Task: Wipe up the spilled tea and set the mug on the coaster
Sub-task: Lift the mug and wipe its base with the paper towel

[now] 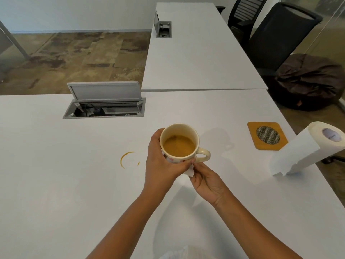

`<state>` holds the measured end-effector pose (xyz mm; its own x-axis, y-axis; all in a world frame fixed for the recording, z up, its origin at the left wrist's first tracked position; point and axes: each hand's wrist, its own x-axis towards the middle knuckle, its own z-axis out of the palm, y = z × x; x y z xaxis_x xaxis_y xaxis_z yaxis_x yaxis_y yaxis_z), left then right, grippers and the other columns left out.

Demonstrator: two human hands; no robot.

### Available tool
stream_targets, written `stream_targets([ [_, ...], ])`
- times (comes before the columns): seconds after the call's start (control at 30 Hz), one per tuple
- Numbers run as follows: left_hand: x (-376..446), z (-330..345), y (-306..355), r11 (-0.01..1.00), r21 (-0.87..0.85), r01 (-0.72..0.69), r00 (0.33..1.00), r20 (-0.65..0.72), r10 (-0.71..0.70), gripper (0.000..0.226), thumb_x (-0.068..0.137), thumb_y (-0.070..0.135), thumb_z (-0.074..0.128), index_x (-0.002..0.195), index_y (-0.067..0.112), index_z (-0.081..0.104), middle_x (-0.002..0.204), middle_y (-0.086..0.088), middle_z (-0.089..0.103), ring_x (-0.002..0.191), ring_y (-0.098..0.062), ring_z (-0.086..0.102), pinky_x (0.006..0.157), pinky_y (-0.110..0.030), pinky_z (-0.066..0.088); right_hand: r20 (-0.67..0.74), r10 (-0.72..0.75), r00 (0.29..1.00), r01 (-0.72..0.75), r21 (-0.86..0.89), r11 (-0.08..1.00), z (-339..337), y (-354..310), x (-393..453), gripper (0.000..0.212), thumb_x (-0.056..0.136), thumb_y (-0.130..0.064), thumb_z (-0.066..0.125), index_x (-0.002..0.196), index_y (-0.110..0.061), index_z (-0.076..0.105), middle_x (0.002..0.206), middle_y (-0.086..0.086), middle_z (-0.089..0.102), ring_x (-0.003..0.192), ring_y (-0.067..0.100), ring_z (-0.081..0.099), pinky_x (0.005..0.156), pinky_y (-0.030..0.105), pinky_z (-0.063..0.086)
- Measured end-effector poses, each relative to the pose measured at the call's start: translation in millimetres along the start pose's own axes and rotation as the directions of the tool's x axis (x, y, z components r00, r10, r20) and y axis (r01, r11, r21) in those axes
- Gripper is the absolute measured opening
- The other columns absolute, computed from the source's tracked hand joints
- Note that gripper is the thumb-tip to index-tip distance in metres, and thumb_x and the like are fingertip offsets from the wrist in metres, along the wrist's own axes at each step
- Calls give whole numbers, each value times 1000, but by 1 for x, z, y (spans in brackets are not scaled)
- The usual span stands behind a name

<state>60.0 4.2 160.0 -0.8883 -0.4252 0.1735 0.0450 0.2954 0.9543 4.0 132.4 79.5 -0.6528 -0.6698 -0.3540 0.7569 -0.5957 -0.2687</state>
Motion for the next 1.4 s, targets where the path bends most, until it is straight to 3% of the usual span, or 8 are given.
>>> stream_targets([
  [0.13, 2, 2, -1, 1000, -12, -1, 1000, -2, 1, 76, 50, 45, 82, 110, 54, 36, 109, 45, 43, 108, 10, 47, 77, -15, 47, 5, -30, 1000, 30, -30, 999, -2, 1, -9, 38, 84, -10, 51, 120, -3, 60, 127, 17, 60, 114, 28, 61, 93, 36, 52],
  [0.33, 4, 8, -1, 1000, -12, -16, 999, -48, 15, 76, 51, 44, 81, 110, 54, 34, 107, 49, 40, 107, 15, 45, 76, 0, 42, 19, -20, 1000, 22, -123, 992, -5, 11, -16, 34, 85, -10, 51, 116, -11, 65, 125, 12, 62, 117, 25, 59, 88, 33, 55],
  [0.57, 8, 10, 3, 999, -34, -9, 998, -63, 7, 75, 51, 43, 80, 110, 54, 34, 107, 42, 44, 106, 15, 46, 74, -1, 43, 48, 24, 999, -14, -194, 981, 6, 10, 1, 48, 83, -14, 58, 131, -10, 51, 131, 14, 57, 119, 27, 57, 95, 36, 51],
  [0.87, 8, 9, 3, 1000, -9, 17, 999, -37, -17, 77, 46, 42, 81, 107, 55, 35, 107, 39, 45, 107, 12, 46, 74, -4, 42, 50, 96, 994, -90, -116, 989, 18, 12, 27, 37, 69, -19, 79, 104, -10, 72, 107, 12, 69, 100, 21, 67, 73, 28, 59],
  [0.97, 6, 9, 2, 1000, -9, 22, 1000, -11, -22, 76, 48, 41, 81, 107, 52, 36, 107, 35, 47, 106, 10, 48, 76, -9, 45, 3, 22, 1000, -22, -162, 987, 16, 2, 37, 34, 80, -22, 66, 112, -10, 64, 104, 11, 70, 97, 22, 68, 75, 29, 59],
  [1.1, 4, 7, -2, 1000, -14, 12, 1000, 9, -12, 74, 50, 38, 82, 108, 50, 38, 110, 32, 48, 108, 10, 48, 78, -11, 49, 1, -73, 997, 70, -266, 961, 14, -14, 39, 25, 78, -16, 59, 99, -10, 71, 99, 11, 71, 92, 24, 68, 70, 31, 60],
  [1.23, 4, 3, -10, 1000, -10, 11, 1000, -2, -11, 77, 53, 35, 87, 111, 48, 39, 115, 27, 49, 109, 4, 49, 82, -18, 50, 46, -56, 997, 63, -161, 985, 5, -20, 28, 25, 79, -7, 56, 97, -6, 73, 100, 12, 72, 90, 20, 71, 63, 24, 59],
  [1.4, 9, -4, -17, 999, -22, 41, 998, -52, -42, 78, 50, 42, 83, 111, 51, 36, 110, 41, 45, 108, 9, 48, 79, -18, 49, 13, -73, 997, 74, -93, 993, -8, -22, 14, 35, 82, -3, 51, 114, -3, 64, 121, 15, 63, 110, 23, 63, 96, 35, 47],
])
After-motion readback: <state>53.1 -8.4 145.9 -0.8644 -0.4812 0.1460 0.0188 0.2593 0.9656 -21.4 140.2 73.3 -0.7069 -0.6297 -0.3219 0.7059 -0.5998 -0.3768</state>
